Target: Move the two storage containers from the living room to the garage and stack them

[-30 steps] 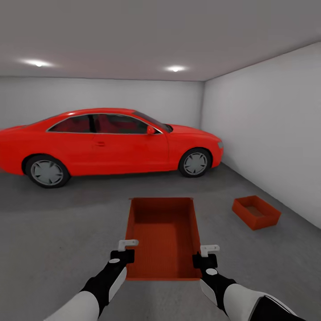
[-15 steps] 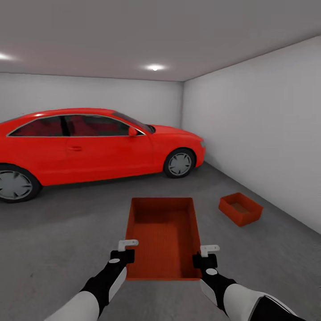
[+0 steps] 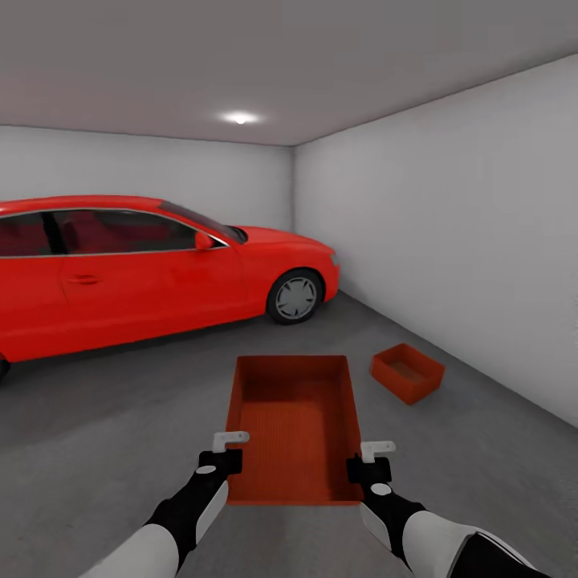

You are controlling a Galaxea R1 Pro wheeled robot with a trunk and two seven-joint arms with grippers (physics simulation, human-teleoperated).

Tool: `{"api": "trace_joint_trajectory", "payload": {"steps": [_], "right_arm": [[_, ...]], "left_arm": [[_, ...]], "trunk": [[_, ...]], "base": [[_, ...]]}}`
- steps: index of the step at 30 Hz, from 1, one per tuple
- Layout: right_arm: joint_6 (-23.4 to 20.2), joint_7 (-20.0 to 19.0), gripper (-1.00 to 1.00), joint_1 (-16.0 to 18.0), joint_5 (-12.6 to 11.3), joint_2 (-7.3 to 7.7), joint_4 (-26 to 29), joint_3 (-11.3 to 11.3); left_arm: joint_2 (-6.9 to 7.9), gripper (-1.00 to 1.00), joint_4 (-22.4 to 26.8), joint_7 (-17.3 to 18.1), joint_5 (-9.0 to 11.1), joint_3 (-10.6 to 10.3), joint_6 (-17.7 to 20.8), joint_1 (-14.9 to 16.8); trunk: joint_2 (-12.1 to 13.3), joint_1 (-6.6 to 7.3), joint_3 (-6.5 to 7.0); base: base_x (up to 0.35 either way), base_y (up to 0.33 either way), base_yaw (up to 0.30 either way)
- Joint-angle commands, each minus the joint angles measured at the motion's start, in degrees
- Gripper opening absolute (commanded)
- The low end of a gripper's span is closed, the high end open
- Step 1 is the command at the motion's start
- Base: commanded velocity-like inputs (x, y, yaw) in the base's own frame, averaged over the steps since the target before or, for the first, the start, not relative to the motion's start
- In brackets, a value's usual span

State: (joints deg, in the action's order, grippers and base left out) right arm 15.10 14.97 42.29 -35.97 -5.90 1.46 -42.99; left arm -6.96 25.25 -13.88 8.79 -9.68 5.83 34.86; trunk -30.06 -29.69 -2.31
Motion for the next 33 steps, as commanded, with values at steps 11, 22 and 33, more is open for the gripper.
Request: {"api": "trace_joint_trajectory", "payload": {"steps": [11,22,33], "right_arm": [[0.4,0.1,-1.00,0.1,-0.7,0.01,-0.1,3.4],[0.4,0.1,-1.00,0.1,-0.7,0.01,-0.1,3.4],[0.4,0.1,-1.00,0.1,-0.7,0.01,-0.1,3.4]], "left_arm": [[0.30,-1.00,0.2,-0.8,-0.1,1.2,0.4,0.0],[0.29,-1.00,0.3,-0.8,-0.1,1.2,0.4,0.0],[0.31,-1.00,0.3,-0.8,-0.2,1.2,0.4,0.0]], "trunk": [[-0.1,-0.06,-0.12],[-0.1,-0.06,-0.12],[-0.1,-0.06,-0.12]], "base": [[0.308,0.194,-0.283],[0.308,0.194,-0.283],[0.307,0.194,-0.283]]}}
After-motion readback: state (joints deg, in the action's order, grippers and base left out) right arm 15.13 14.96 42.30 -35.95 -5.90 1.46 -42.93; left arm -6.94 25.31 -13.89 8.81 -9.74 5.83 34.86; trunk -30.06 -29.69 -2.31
